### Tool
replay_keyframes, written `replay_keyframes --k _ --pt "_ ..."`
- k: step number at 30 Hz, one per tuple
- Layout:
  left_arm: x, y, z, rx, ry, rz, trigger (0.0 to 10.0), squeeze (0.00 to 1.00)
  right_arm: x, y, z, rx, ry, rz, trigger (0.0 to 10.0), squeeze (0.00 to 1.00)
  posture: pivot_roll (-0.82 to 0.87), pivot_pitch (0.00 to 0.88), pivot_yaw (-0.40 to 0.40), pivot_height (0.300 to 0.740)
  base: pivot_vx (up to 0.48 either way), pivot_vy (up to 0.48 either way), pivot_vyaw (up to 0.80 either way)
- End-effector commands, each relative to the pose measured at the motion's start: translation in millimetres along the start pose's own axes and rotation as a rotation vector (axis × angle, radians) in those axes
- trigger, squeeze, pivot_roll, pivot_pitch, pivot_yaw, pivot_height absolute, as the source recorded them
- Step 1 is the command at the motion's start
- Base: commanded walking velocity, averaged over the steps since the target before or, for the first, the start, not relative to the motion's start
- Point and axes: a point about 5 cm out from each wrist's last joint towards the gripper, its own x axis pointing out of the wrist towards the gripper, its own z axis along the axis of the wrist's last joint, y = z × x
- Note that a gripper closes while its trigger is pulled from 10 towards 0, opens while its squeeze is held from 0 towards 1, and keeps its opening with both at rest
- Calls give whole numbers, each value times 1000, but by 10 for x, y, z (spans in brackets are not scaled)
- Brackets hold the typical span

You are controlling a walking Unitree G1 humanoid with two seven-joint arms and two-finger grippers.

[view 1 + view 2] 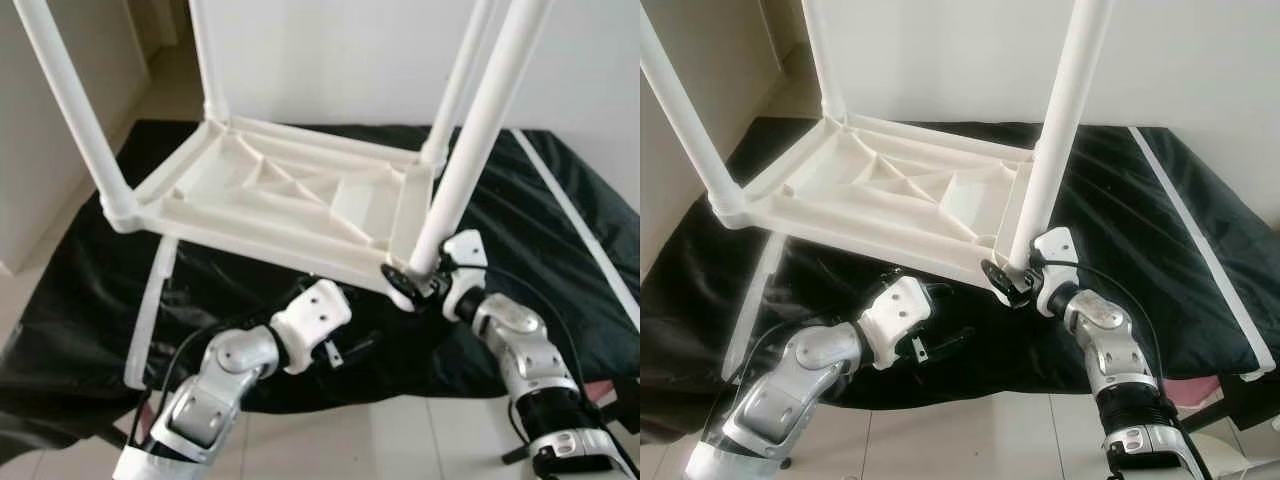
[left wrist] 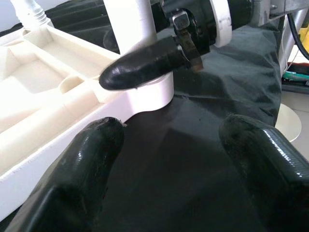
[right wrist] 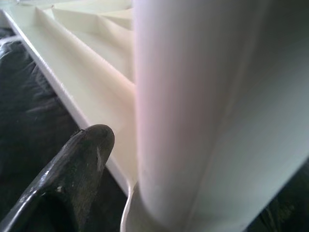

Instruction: Building children table

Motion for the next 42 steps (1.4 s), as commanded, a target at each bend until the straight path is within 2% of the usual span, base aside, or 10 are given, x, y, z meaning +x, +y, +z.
replay_keyframes --k 1,2,3,6,12,13,15,16,33,42 --pt "11 46 -17 9 8 91 10000 0 9 -16 12 -17 1 9 10000 0 34 42 -33 740 0 0 0" --pt "19 51 -12 12 5 93 10000 0 11 -19 -2 -18 5 10 10000 0 34 38 -33 740 0 0 0" --pt "26 54 -5 15 1 94 10000 0 11 -14 -26 -10 13 19 2549 0 34 36 -34 740 0 0 0" --pt "31 63 1 20 -9 104 10000 0 1 -17 -86 -14 30 20 0 0 35 25 -36 740 0 0 0" --pt "31 72 -6 25 -12 117 10000 0 -17 -41 -123 -11 36 0 0 0 36 27 -37 740 0 0 0" --pt "28 77 -4 26 -15 123 10000 0 -26 -52 -133 -10 40 -12 2392 0 39 25 -41 740 0 0 0" --pt "27 82 -3 28 -17 128 10000 0 -31 -59 -141 -10 41 -20 2392 0 39 25 -41 740 0 0 0" --pt "13 126 11 25 -27 159 10000 0 -51 -77 -173 10 43 -67 10000 0 46 26 -46 740 0 0 0" --pt "-15 153 7 21 -37 184 10000 0 -27 4 -390 214 135 -431 10000 0 54 34 -42 740 0 0 0" --pt "24 148 16 16 -47 179 10000 0 3 268 -426 329 123 -868 10000 0 39 46 -43 740 0 0 0"
